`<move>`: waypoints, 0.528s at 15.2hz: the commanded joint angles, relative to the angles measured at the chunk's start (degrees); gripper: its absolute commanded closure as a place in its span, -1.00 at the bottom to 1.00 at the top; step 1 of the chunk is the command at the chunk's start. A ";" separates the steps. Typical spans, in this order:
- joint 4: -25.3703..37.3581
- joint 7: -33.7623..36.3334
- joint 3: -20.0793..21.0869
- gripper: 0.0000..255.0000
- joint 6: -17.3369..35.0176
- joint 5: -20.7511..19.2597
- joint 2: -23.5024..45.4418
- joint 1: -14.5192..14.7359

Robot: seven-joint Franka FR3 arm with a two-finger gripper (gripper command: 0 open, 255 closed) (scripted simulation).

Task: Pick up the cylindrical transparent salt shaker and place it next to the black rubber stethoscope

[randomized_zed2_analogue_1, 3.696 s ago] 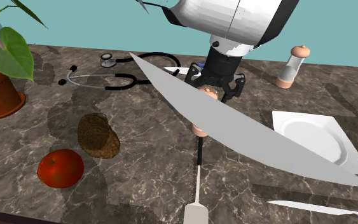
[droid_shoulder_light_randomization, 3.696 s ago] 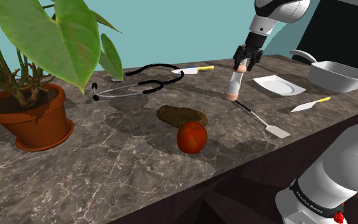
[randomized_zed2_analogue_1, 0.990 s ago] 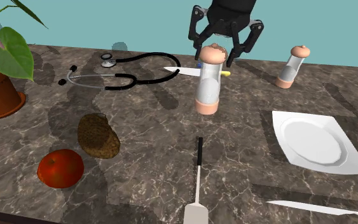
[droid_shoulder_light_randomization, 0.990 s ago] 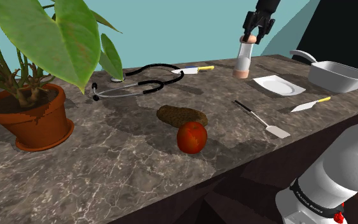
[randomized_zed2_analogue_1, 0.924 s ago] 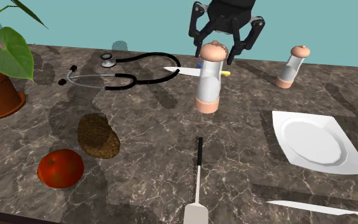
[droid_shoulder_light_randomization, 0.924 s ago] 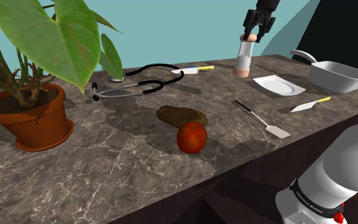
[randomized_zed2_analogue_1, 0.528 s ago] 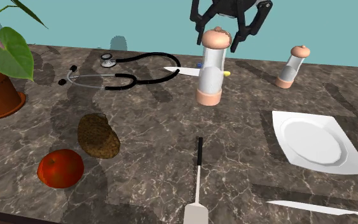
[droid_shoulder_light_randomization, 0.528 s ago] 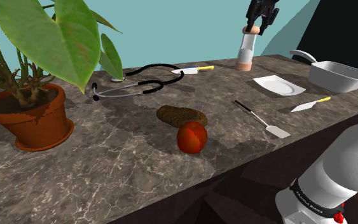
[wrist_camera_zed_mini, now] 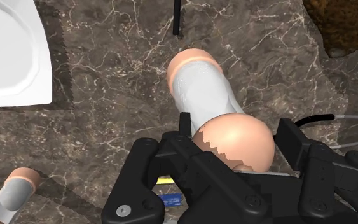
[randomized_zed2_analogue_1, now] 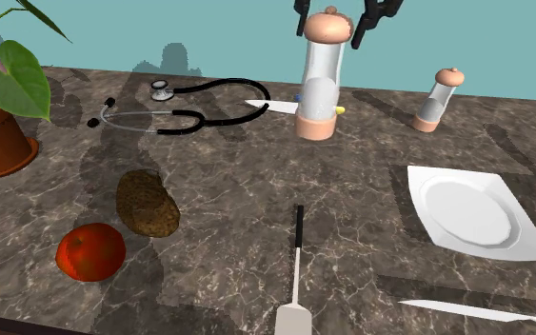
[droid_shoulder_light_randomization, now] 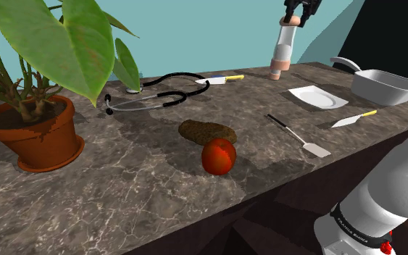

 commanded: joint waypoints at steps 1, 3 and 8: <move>3.09 -0.04 -0.26 1.00 -1.99 0.44 1.19 -0.15; 6.32 -0.04 -0.52 1.00 -4.03 0.95 2.47 -0.33; 15.65 -0.12 -1.35 1.00 -9.70 2.70 6.46 -1.13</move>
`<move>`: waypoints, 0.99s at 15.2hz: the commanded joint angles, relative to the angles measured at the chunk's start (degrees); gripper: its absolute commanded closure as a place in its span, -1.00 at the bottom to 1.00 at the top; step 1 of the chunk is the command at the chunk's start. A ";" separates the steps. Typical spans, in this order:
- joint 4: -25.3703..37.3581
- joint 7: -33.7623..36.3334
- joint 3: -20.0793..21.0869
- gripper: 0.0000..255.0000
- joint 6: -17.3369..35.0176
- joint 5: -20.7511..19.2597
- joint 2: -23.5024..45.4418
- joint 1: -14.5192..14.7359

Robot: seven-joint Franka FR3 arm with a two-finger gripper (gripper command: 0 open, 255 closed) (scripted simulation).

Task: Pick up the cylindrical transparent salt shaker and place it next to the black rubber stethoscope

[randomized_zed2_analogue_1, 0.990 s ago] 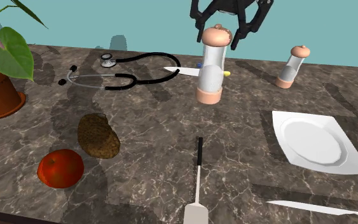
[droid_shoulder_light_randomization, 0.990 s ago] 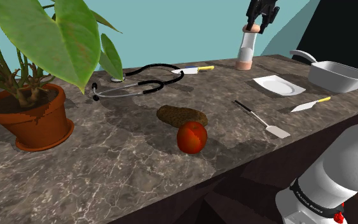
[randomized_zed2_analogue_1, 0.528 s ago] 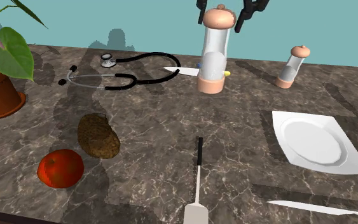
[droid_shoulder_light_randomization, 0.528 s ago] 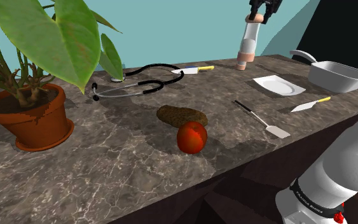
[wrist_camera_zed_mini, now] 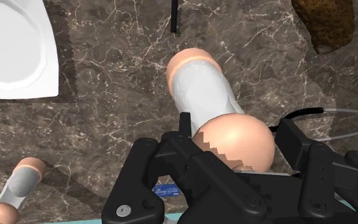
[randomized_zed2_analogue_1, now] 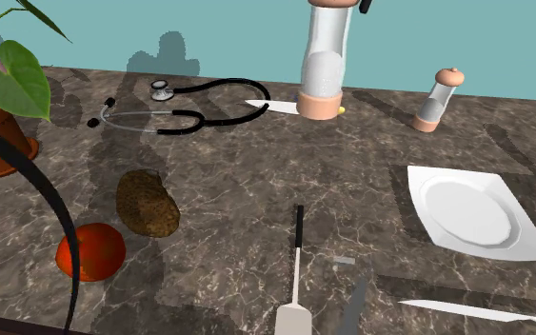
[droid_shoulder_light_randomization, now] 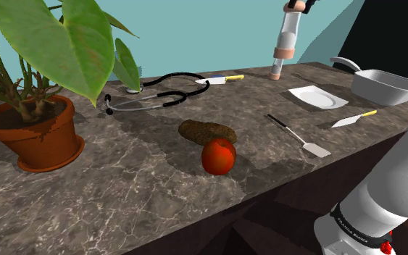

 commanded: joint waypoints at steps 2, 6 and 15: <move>1.48 0.95 0.37 1.00 -0.31 0.40 1.10 0.38; -4.08 4.80 2.73 1.00 5.65 -0.16 0.73 3.06; -9.43 11.95 6.85 1.00 16.48 0.10 4.95 7.79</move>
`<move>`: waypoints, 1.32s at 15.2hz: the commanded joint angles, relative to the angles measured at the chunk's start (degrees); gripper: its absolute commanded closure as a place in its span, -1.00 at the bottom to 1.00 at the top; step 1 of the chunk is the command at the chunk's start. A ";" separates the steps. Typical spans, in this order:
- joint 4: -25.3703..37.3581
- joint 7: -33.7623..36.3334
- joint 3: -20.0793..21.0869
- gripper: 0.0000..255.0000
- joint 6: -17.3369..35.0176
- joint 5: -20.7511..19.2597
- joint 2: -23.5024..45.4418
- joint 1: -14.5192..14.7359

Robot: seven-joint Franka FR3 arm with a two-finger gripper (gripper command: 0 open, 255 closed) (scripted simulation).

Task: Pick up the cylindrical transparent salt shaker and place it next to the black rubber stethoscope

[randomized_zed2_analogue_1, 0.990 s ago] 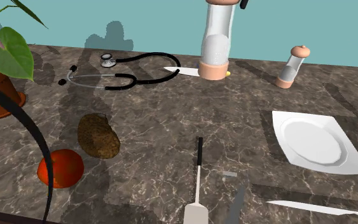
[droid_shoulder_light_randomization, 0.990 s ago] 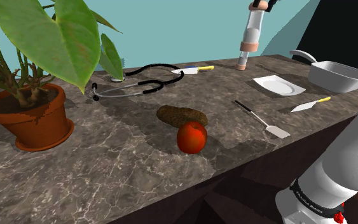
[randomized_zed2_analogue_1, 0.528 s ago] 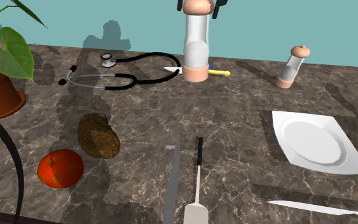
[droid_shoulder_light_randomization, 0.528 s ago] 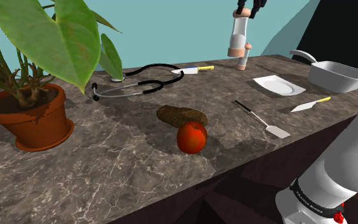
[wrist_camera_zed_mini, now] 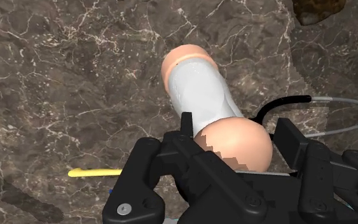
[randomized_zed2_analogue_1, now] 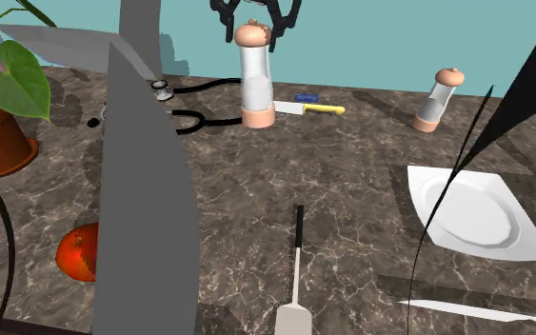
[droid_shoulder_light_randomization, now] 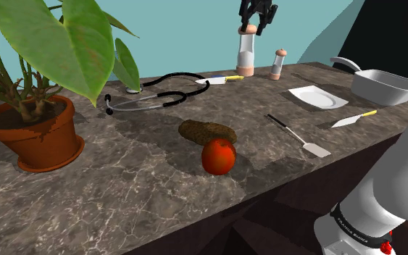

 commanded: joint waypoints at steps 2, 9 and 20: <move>-1.23 2.23 1.25 1.00 3.86 0.17 2.17 1.54; -5.36 3.81 2.34 1.00 10.10 0.22 3.93 3.14; -16.13 2.69 2.51 1.00 19.13 0.04 2.23 3.60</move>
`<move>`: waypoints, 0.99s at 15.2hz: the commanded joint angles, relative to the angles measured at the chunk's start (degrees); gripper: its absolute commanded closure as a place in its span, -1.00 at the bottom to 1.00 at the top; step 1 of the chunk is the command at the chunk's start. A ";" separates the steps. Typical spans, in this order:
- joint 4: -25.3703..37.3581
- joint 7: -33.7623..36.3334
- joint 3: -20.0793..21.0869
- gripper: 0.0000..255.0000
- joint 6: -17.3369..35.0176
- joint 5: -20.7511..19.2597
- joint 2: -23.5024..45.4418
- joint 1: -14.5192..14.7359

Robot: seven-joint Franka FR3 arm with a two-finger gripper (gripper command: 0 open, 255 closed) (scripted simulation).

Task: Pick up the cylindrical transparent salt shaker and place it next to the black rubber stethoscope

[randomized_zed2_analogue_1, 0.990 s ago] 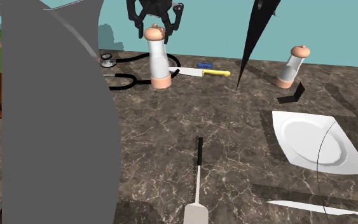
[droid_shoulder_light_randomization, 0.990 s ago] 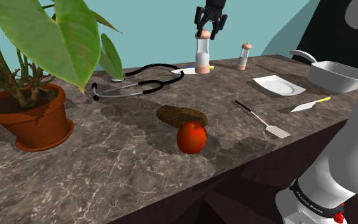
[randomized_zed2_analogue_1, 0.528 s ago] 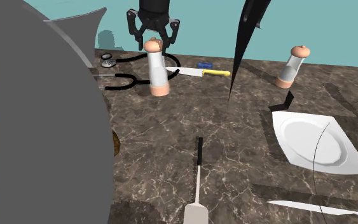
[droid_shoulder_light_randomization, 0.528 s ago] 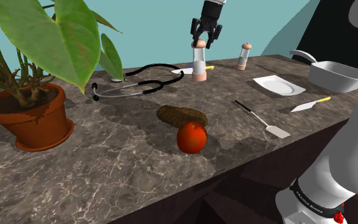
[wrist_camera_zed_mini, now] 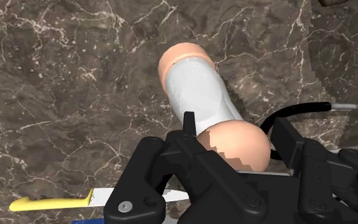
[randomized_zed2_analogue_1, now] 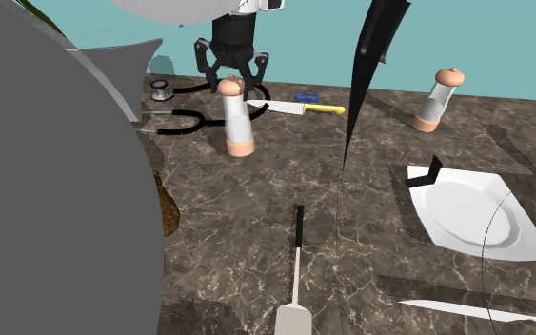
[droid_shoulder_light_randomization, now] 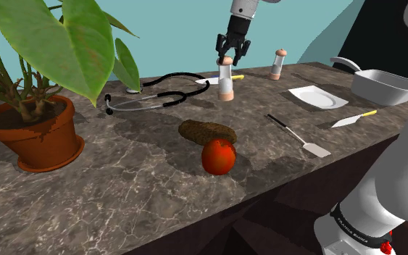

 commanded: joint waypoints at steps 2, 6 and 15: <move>-2.74 -0.36 0.04 1.00 2.52 0.04 -0.24 0.08; -6.16 -0.86 0.10 1.00 5.88 0.18 -0.26 0.18; -6.16 -0.86 0.10 -1.00 5.88 0.18 -0.26 0.18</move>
